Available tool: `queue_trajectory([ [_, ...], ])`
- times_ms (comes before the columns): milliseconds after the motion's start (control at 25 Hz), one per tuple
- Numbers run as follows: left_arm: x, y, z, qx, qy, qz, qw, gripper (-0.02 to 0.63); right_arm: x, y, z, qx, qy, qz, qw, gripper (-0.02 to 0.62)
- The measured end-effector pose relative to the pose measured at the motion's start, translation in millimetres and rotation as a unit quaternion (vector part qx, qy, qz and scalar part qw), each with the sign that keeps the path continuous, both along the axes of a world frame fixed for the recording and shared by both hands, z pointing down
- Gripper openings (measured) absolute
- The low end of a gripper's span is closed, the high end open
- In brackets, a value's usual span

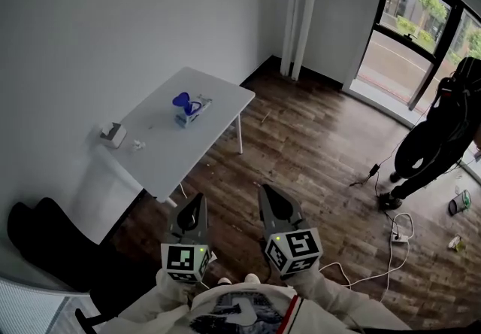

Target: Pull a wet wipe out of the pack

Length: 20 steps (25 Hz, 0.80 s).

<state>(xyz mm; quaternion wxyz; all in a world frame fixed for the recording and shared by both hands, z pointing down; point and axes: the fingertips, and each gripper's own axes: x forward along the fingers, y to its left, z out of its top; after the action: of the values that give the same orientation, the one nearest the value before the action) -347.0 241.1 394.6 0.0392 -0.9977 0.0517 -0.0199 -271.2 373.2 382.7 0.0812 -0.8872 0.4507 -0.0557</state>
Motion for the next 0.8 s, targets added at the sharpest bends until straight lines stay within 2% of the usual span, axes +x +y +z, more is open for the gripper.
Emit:
queue_trajectory([
  [320, 5.3, -2.4, 0.3, 0.0, 0.002, -0.008, 1.0, 0.004, 9.2, 0.1, 6.8, 0.005, -0.011, -0.004, 1.0, 0.005],
  [560, 20.9, -8.4, 5.1, -0.005, 0.0, -0.003, 1.0, 0.004, 17.9, -12.3, 16.3, -0.003, -0.019, -0.01, 1.0, 0.005],
  [800, 49.7, -32.4, 15.5, -0.016, -0.006, -0.004, 0.9998, 0.005, 43.1, -32.6, 28.9, -0.011, -0.034, -0.006, 0.999, 0.005],
])
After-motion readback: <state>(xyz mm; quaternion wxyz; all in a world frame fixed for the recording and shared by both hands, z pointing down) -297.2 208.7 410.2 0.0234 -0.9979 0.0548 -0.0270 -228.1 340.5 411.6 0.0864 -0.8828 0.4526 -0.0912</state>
